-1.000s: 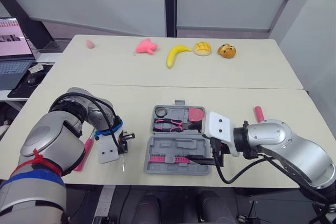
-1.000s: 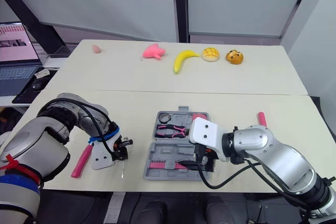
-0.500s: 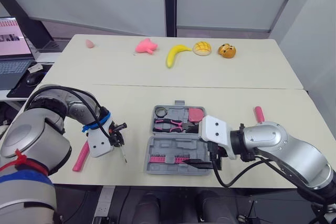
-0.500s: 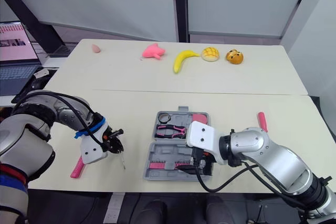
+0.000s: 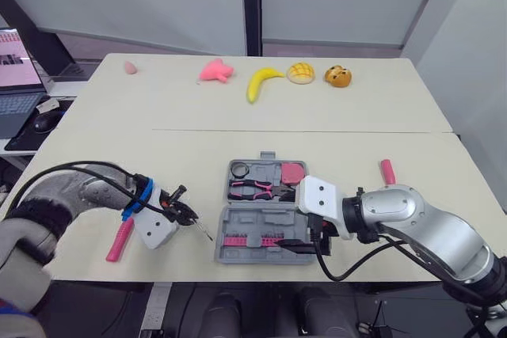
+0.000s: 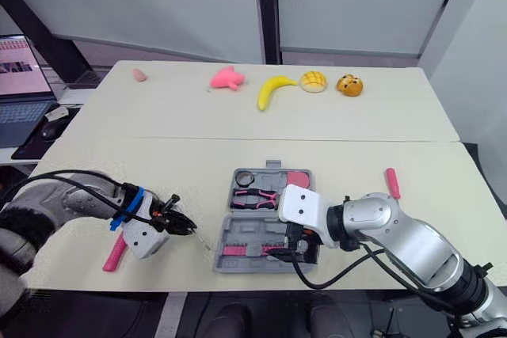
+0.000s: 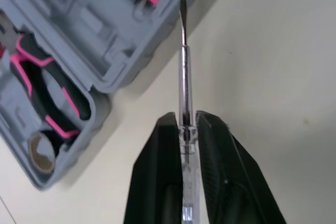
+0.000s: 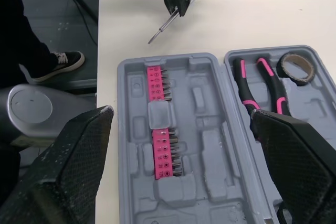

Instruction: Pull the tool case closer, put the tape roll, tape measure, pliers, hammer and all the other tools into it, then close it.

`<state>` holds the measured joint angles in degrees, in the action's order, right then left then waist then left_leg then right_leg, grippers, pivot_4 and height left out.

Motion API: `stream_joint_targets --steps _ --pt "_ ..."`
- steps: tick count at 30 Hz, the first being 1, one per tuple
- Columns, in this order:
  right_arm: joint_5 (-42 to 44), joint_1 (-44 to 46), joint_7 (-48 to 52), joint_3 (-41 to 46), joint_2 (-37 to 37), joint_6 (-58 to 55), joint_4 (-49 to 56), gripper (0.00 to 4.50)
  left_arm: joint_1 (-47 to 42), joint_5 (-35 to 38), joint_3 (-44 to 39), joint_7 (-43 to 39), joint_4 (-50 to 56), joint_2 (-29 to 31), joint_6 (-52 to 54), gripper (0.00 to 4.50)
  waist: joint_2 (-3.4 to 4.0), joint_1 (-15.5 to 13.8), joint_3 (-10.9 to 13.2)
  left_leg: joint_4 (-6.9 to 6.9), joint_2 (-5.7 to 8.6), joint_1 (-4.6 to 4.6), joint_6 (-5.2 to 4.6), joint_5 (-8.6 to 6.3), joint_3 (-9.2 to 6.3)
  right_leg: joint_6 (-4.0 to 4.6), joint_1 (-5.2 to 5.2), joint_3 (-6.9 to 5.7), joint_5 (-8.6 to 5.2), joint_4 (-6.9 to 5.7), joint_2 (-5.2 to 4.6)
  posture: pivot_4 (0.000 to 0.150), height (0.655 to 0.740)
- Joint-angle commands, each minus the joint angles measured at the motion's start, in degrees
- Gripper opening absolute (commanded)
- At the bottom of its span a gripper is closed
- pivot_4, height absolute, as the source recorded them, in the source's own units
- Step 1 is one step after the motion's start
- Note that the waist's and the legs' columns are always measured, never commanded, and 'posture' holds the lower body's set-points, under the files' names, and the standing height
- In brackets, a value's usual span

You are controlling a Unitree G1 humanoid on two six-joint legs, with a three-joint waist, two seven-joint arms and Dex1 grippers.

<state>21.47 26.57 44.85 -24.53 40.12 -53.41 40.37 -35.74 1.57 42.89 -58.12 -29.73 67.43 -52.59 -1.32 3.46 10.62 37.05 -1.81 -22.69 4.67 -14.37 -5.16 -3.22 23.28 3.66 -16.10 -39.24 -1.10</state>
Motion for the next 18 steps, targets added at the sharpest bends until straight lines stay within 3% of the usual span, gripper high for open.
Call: stream_joint_targets --steps 1,4,8,13,18 --pt "-0.4 0.7 -0.3 0.3 -0.6 1.4 0.9 4.50 7.8 14.4 -8.2 -3.3 15.8 5.7 25.6 0.14 0.01 0.1 0.0 0.01 0.00 0.03 0.00 0.00 0.00 0.01 0.01 0.00 -0.01 -0.08 0.00 0.150 0.7255" --pt "-0.9 1.2 -0.1 -0.2 -1.0 2.0 0.4 4.50 14.6 21.3 -14.8 -1.8 26.2 8.5 43.7 0.14 0.00 0.1 0.0 0.02 -0.01 0.13 0.00 0.00 -0.01 0.05 0.01 0.00 -0.05 -0.27 0.02 0.150 0.7255" --pt "-1.5 1.9 0.1 -0.9 -1.4 2.7 -0.3 4.50 21.4 29.4 -24.0 4.5 34.2 7.3 64.0 0.14 0.00 -0.1 0.0 0.02 0.00 0.24 -0.01 0.01 0.02 0.01 -0.03 0.02 -0.11 -0.33 0.05 0.150 0.7255" --pt "-2.3 2.6 0.3 -1.4 -1.9 3.1 -0.9 4.50 26.6 38.4 -35.1 18.5 40.1 -0.3 86.2 0.14 0.00 -0.1 0.0 0.00 0.00 0.23 -0.01 0.00 0.02 0.08 -0.02 0.03 -0.09 -0.31 0.06 0.150 0.7255" --pt "-3.2 3.3 0.5 -2.0 -2.3 3.2 -1.6 4.50 26.4 40.6 -42.2 32.9 43.4 -11.6 100.2 0.14 -0.01 -0.2 0.0 0.00 0.01 0.21 -0.01 0.00 0.01 0.10 -0.02 0.03 -0.08 -0.26 0.04 0.150 0.7255"
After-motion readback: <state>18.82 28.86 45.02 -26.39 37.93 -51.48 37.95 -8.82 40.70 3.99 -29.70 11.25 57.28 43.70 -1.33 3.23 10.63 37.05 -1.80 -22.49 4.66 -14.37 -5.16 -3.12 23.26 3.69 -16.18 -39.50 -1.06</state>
